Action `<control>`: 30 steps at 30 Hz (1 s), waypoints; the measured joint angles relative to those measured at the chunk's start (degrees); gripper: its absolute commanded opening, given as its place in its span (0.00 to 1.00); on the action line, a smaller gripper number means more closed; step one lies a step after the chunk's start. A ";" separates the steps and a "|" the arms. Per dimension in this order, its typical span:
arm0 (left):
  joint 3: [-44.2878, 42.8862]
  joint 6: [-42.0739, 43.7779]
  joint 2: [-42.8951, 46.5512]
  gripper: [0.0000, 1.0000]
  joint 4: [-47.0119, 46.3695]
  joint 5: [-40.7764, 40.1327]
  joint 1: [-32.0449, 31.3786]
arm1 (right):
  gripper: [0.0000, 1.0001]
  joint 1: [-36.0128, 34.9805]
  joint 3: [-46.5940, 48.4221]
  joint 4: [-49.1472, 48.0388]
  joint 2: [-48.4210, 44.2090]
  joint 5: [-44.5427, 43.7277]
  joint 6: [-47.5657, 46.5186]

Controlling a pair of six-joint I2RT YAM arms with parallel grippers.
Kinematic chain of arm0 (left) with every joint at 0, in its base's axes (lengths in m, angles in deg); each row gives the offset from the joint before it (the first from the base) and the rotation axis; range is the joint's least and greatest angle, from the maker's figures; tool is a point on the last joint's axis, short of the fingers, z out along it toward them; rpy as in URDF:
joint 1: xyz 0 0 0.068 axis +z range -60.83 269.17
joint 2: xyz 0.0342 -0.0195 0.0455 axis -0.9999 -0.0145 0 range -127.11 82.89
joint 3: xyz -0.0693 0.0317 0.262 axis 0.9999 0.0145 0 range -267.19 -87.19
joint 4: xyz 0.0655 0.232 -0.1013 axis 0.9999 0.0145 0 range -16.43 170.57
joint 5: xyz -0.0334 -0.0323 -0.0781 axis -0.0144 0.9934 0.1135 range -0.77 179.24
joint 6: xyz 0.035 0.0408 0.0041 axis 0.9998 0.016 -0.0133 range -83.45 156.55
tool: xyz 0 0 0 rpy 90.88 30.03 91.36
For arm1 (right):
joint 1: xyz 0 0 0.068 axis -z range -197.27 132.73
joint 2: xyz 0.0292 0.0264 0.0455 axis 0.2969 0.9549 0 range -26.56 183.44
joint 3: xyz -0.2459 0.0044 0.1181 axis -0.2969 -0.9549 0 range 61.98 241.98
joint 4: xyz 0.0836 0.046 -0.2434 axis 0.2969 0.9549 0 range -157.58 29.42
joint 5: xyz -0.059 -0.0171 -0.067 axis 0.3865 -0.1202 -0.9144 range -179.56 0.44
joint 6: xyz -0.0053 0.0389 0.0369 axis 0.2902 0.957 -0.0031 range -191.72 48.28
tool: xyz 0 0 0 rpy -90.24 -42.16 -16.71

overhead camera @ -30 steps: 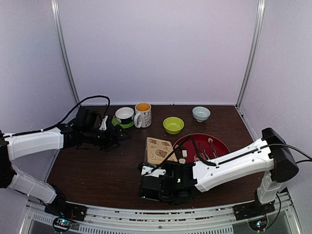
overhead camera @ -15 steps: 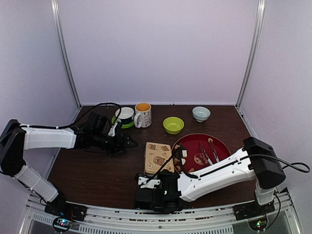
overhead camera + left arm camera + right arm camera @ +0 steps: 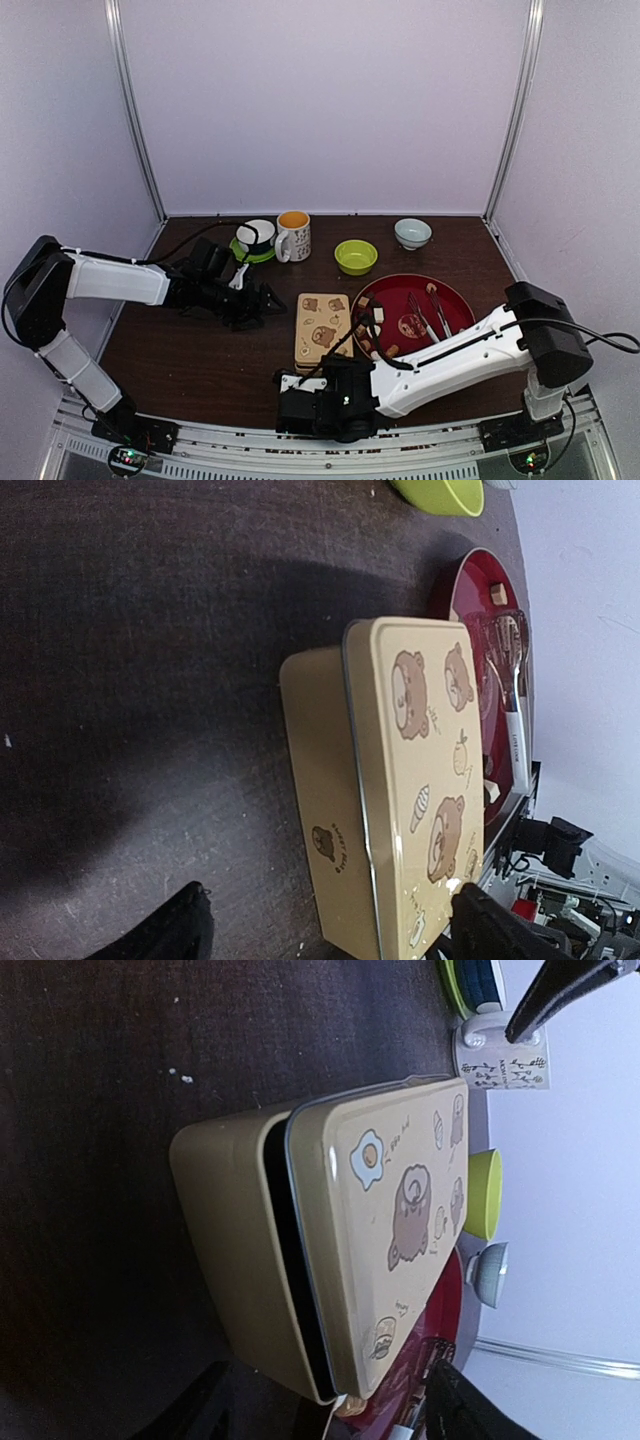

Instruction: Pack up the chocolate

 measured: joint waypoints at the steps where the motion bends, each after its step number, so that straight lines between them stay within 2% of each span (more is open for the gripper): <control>1: 0.00 0.15 -0.13 0.85 0.09 0.00 -0.04 | 0.73 -0.04 -0.48 -0.35 -0.74 1.09 -0.17; 8: -0.13 1.46 -0.13 0.85 0.11 -0.04 -0.26 | 0.78 -0.31 -4.68 -4.90 -12.26 11.30 -3.19; 14: -1.33 2.71 -0.59 0.83 0.20 0.00 -1.01 | 0.73 0.94 -5.60 -8.44 -18.21 18.43 -3.06; 17: -2.05 3.06 -0.94 0.72 0.17 0.04 -1.38 | 0.71 4.39 -5.60 -9.18 -18.53 22.53 -0.83; 19: -2.62 3.52 -1.51 0.69 0.28 0.15 -1.55 | 0.70 8.02 -6.01 -9.86 -18.73 25.05 1.64; 25: -5.25 5.64 -4.33 0.71 1.29 0.46 -1.66 | 0.67 17.09 -9.01 -12.20 -21.05 31.52 9.55; 30: -11.93 10.60 -6.86 0.71 6.97 -1.42 -1.66 | 0.72 18.43 -11.96 -14.38 -22.93 35.98 13.18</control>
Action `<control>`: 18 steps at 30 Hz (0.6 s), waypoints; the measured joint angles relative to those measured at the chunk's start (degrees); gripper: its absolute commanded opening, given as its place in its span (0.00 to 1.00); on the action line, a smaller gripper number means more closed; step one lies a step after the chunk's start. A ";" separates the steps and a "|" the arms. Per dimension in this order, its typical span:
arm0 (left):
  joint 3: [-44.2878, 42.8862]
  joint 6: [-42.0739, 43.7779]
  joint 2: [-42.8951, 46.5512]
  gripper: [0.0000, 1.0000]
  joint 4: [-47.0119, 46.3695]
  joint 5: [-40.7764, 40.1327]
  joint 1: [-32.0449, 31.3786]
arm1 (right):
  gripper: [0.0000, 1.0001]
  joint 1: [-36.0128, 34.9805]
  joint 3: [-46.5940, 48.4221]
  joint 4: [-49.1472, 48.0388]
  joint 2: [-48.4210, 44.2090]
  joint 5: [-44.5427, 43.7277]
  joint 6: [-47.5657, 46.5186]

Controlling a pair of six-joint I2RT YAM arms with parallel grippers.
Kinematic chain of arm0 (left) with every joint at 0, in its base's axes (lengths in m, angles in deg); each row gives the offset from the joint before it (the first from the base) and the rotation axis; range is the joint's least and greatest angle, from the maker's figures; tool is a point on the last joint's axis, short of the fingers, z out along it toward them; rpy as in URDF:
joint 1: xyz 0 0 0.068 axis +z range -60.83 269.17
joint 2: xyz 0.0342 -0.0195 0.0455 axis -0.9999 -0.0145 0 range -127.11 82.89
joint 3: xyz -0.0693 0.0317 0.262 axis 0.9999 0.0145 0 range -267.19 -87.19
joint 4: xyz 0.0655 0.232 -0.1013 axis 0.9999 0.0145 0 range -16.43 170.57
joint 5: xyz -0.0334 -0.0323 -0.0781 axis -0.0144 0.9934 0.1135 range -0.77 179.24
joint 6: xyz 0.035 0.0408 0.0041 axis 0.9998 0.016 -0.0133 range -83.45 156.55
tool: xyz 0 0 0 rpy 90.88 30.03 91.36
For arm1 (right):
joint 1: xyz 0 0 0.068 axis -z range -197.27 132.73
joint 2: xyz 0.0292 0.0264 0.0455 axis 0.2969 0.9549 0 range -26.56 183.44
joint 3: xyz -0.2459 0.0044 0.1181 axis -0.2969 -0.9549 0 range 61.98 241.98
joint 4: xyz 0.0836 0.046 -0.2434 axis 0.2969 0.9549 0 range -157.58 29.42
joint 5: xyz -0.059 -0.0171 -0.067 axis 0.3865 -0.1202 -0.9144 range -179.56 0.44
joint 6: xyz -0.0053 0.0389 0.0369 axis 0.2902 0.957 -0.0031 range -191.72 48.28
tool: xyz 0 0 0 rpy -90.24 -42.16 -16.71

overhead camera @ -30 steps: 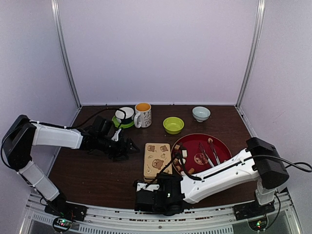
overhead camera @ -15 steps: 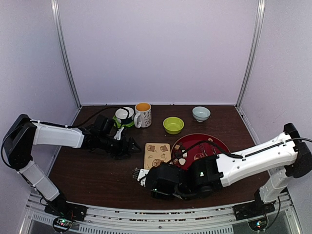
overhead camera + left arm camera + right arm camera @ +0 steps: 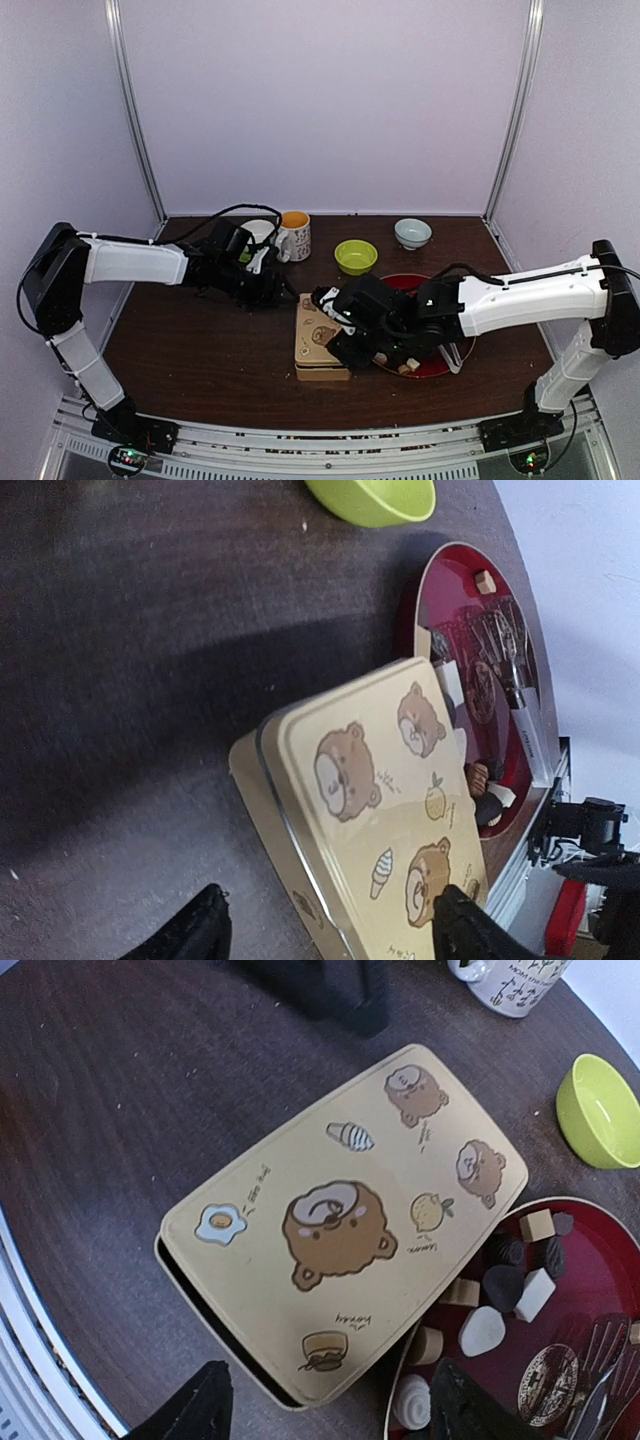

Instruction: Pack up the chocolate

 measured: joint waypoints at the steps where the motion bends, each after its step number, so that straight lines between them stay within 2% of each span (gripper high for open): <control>1: -2.10 1.22 -0.74 0.71 1.33 -0.72 0.00 | 0.75 -0.44 -1.01 -0.22 -0.48 0.24 0.17; 5: -9.31 5.33 -4.04 0.67 3.91 -2.54 0.02 | 0.82 -2.62 -5.46 -0.39 -1.99 0.85 0.22; 11: -16.28 11.21 -9.51 0.57 5.35 -2.73 0.02 | 0.83 -4.11 -10.99 -1.95 -3.06 1.73 1.53; 18: -23.87 19.15 -16.85 0.56 6.93 0.35 0.02 | 0.83 -3.98 -14.08 -5.68 -3.43 2.29 6.64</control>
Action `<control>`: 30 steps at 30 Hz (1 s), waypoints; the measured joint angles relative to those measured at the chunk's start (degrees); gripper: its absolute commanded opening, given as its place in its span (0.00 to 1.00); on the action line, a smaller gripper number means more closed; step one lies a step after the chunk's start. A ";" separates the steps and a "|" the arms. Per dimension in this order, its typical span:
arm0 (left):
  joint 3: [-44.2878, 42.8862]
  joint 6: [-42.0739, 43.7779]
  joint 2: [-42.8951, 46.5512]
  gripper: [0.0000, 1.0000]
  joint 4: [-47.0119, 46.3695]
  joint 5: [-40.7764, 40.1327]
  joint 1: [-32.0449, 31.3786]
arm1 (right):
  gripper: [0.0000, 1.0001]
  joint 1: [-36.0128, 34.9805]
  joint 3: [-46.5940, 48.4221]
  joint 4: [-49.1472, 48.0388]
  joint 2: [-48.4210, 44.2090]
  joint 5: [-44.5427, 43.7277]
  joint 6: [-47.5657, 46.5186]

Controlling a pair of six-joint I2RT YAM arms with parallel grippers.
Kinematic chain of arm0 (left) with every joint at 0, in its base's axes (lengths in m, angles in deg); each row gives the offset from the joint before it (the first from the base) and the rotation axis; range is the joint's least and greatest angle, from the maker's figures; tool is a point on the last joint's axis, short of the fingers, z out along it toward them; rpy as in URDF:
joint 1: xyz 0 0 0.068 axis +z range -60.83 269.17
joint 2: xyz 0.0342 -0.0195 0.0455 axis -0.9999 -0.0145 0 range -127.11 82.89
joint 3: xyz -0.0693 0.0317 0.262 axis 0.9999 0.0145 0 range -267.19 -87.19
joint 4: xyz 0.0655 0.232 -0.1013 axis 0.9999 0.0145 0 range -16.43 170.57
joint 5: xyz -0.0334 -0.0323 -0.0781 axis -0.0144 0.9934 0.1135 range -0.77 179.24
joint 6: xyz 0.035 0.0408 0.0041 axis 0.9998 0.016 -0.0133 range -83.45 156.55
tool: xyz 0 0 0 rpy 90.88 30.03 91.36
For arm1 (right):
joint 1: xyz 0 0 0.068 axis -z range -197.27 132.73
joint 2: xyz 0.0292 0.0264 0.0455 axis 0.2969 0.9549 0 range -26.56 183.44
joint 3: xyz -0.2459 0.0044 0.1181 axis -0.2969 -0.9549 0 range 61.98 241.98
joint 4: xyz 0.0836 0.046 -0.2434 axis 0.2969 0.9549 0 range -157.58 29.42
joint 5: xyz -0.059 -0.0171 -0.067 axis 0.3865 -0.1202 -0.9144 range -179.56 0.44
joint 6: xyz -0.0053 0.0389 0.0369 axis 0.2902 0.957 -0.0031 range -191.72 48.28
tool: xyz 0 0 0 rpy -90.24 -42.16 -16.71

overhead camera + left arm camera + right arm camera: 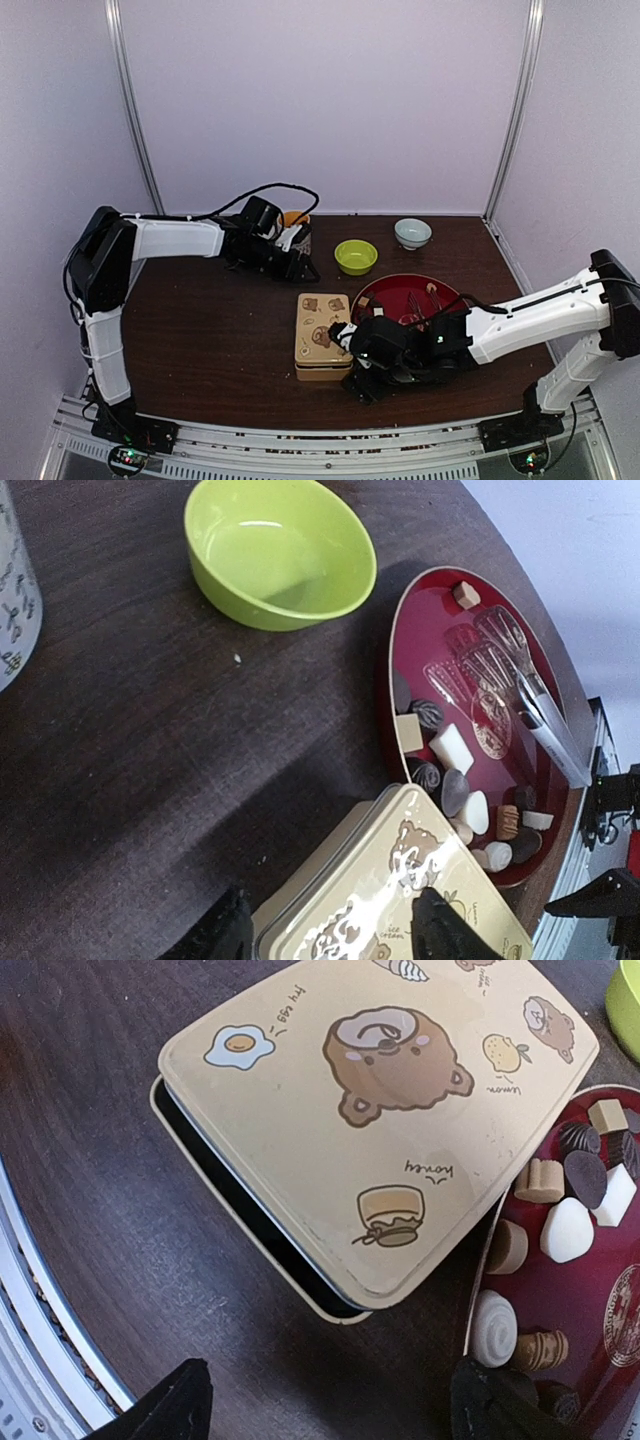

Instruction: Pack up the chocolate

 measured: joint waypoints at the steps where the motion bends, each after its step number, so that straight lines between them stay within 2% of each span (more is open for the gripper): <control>1: -0.63 0.72 -0.70 0.55 0.09 0.66 0.00 | 0.82 0.00 -0.26 -0.61 0.00 0.00 0.59; 4: -3.06 2.54 -3.28 0.46 0.24 3.28 0.00 | 0.82 0.00 -1.42 -2.99 0.00 -0.22 2.19; 13: -7.45 5.35 -8.83 0.46 1.62 7.76 0.00 | 0.80 0.02 -1.90 -6.12 1.77 -0.92 2.51; 20: -7.65 7.52 -10.60 0.29 3.65 8.70 0.00 | 0.80 1.46 -1.60 -6.49 3.30 -1.14 2.34; 30: -7.45 10.25 -10.95 0.28 4.94 9.62 0.04 | 0.80 3.76 -1.60 -8.44 3.76 -1.53 1.20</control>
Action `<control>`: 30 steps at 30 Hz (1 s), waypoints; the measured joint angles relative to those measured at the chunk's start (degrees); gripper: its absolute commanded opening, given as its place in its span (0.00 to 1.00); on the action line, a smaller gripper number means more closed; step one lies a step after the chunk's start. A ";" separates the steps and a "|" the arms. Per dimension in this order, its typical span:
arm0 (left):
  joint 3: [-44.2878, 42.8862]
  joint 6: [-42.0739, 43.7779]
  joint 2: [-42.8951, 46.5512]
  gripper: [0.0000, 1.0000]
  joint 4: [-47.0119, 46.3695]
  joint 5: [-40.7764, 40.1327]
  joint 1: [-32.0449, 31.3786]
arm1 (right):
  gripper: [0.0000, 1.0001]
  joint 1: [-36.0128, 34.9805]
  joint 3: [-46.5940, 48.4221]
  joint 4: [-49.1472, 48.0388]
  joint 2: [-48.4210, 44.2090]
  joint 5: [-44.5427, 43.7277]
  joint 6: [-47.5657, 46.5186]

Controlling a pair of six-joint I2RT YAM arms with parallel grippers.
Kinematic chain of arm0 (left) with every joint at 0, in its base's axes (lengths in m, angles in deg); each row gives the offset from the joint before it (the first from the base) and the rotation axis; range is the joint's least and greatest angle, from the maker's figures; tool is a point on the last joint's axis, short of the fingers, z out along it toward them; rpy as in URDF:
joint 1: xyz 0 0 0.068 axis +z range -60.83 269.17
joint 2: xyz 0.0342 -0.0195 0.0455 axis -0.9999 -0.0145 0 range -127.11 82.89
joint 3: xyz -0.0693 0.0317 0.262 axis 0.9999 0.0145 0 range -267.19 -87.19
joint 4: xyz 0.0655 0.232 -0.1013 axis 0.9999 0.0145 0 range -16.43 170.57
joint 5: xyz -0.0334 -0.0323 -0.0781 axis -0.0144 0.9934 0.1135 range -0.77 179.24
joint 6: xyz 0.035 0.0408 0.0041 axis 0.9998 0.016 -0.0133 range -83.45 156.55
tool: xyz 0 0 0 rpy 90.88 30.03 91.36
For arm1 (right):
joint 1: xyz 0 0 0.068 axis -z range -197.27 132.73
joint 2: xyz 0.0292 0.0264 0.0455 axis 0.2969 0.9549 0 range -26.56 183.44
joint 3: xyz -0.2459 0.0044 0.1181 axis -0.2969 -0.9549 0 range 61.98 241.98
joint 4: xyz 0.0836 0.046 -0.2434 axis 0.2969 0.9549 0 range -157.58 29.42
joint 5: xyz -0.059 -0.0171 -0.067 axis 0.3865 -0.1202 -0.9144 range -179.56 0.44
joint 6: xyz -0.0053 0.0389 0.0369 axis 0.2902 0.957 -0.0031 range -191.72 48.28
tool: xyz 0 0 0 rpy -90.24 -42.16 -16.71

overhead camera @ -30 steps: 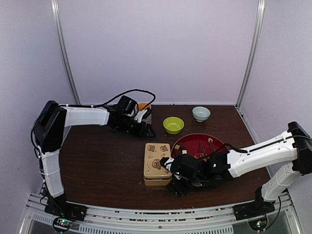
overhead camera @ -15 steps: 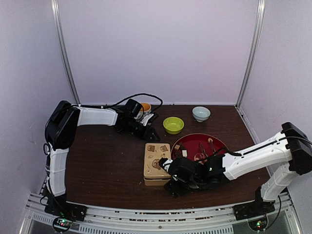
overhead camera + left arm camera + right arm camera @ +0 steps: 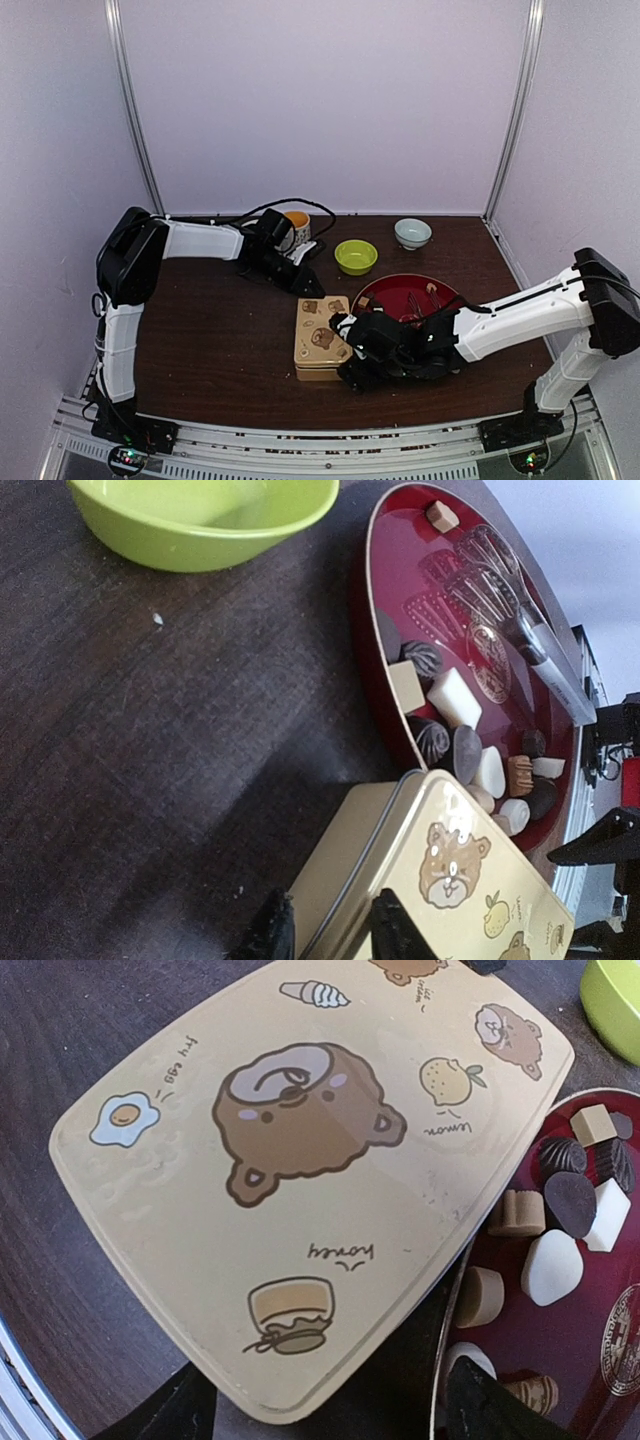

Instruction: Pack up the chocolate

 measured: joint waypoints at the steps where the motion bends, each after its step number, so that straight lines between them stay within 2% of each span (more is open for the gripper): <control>1: 0.20 0.09 0.00 0.28 -0.07 0.11 0.00 | 0.80 0.28 0.00 -0.11 0.17 0.00 -0.02; 11: 8.22 -0.37 4.50 0.28 -6.03 -1.03 0.83 | 0.80 2.43 -0.26 -1.11 0.55 1.20 -1.70; 22: 24.13 -7.89 15.21 0.28 -14.10 -7.89 1.73 | 0.75 7.96 -4.02 -4.87 0.37 2.54 -3.32; 30: 30.56 -14.99 18.97 0.28 -20.02 -11.47 1.14 | 0.75 8.94 -8.61 -7.76 -7.39 3.98 0.04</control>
